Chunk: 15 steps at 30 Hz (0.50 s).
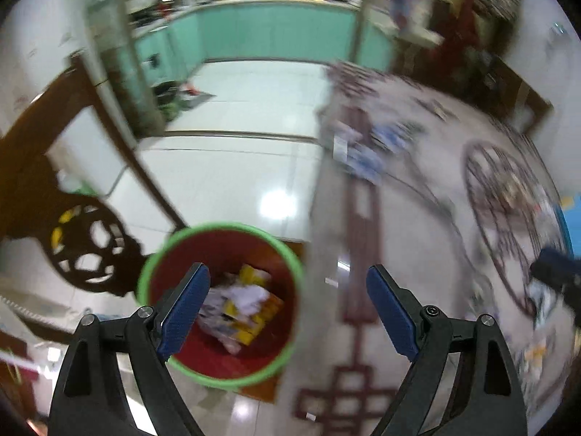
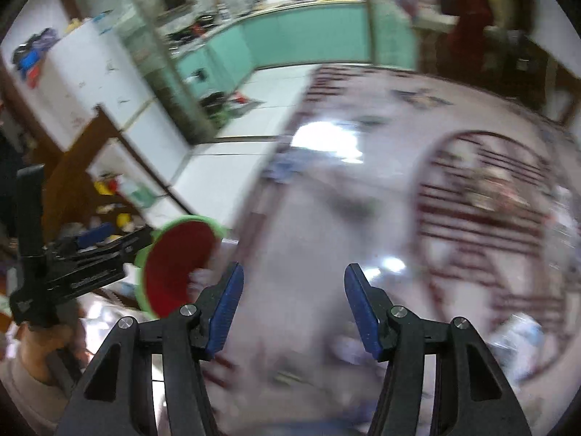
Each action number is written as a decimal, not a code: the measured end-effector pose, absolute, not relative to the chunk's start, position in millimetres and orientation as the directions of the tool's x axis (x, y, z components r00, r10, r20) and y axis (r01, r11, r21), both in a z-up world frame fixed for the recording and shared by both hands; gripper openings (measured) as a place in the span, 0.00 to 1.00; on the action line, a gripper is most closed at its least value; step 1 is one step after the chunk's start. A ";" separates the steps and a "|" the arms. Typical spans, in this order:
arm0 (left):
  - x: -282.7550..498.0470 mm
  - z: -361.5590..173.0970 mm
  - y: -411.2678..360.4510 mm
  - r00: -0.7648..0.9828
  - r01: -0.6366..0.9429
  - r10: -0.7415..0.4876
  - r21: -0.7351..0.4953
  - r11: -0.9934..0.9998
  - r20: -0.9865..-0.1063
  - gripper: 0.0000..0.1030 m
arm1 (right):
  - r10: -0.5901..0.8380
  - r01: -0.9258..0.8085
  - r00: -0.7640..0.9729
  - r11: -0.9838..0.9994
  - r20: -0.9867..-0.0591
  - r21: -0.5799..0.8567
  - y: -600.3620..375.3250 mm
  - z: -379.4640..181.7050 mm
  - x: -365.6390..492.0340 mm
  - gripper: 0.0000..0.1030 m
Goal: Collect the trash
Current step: 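Move both open tools back to the table trash, then grasp the yellow snack bag with the left tool while the right tool grasps the white barcode wrapper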
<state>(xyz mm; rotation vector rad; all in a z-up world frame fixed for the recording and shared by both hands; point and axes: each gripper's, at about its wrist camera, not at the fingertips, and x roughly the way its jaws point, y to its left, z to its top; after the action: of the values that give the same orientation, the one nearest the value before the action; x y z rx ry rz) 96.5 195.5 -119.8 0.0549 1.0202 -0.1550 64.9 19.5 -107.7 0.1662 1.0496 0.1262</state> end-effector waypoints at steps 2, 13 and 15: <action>86.6 -121.0 169.7 0.499 0.217 -0.137 -0.029 0.976 -0.856 0.86 | 0.127 0.035 0.488 0.986 -0.864 0.164 -12.9 -107.4 49.9 0.55; 20.9 -116.9 29.3 0.423 0.483 -0.270 -0.036 0.875 -0.865 0.86 | 0.016 0.275 0.332 0.955 -0.943 0.113 -196.0 -160.1 -6.6 0.62; 5.0 -121.5 5.7 0.368 0.521 -0.304 -0.076 0.850 -0.879 0.86 | 0.042 0.279 0.323 0.950 -0.946 0.137 -210.0 -179.3 -3.2 0.62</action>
<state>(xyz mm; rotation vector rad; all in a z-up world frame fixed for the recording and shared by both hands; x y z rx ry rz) 5.0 5.7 -121.5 0.2291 1.0703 -0.5358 -3.2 -210.0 -179.3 0.2979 1.2375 -0.1585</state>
